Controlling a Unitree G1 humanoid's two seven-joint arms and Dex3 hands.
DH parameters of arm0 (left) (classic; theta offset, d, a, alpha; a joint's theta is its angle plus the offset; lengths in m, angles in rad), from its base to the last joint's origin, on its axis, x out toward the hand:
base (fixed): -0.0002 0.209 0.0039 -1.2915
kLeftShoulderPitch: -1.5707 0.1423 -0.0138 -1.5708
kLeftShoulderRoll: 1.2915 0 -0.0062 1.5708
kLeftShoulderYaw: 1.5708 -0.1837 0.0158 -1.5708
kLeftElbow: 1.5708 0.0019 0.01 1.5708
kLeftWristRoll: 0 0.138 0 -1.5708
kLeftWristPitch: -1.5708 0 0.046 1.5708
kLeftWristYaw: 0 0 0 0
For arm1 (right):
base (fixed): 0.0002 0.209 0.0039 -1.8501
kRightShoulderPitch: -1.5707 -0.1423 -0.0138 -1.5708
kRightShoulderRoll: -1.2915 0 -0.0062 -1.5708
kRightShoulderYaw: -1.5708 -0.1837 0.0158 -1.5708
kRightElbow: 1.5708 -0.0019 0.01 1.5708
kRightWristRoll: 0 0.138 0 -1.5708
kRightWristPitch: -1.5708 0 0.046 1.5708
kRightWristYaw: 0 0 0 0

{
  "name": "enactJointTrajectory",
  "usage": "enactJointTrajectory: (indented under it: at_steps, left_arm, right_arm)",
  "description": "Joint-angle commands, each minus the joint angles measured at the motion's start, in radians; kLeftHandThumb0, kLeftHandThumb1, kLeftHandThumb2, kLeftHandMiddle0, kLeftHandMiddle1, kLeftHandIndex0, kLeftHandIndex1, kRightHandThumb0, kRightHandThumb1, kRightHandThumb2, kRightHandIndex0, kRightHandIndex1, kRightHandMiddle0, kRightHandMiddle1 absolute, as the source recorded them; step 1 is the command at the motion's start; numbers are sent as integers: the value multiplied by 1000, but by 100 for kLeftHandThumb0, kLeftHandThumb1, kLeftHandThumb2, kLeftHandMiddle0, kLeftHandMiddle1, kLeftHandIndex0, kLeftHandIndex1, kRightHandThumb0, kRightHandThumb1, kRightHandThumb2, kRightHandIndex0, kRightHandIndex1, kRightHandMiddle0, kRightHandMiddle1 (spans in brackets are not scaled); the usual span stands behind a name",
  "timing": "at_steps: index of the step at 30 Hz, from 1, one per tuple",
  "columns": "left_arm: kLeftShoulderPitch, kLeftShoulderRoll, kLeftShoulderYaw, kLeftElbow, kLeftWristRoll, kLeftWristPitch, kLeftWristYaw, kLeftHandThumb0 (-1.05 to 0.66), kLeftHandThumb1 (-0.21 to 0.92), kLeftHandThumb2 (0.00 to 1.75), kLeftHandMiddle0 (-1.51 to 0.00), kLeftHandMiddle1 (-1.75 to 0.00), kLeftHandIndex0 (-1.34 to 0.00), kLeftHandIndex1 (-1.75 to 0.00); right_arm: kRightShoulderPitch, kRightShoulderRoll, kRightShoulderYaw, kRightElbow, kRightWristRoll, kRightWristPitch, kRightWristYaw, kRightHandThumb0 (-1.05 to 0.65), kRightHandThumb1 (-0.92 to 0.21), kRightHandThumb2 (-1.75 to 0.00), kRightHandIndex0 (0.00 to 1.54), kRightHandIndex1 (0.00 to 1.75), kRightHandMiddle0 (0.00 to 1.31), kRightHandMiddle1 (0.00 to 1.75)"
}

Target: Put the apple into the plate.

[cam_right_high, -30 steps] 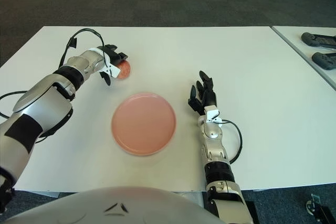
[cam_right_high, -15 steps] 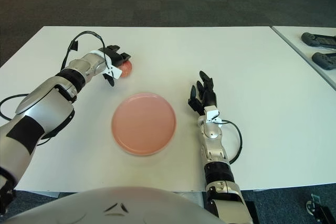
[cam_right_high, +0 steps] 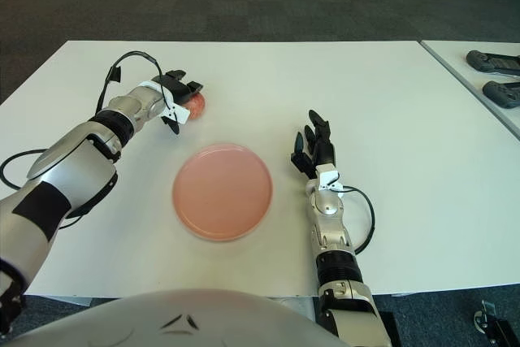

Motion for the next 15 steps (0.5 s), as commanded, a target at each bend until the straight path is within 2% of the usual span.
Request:
enactJointTrajectory:
  at_steps: [1,15]
  left_arm:
    - [25,-5,7,11,-7,-3,19,-99,72,3,0,0,0,-28]
    - [42,-12,33,14,-29,-15,73,-94,72,3,0,0,0,-34]
  right_arm:
    - [47,7,3,34,0,58,2,-68,-92,-82,20,0,0,48]
    - [44,5,-1,39,4,53,5,-66,-92,-82,21,1,0,49]
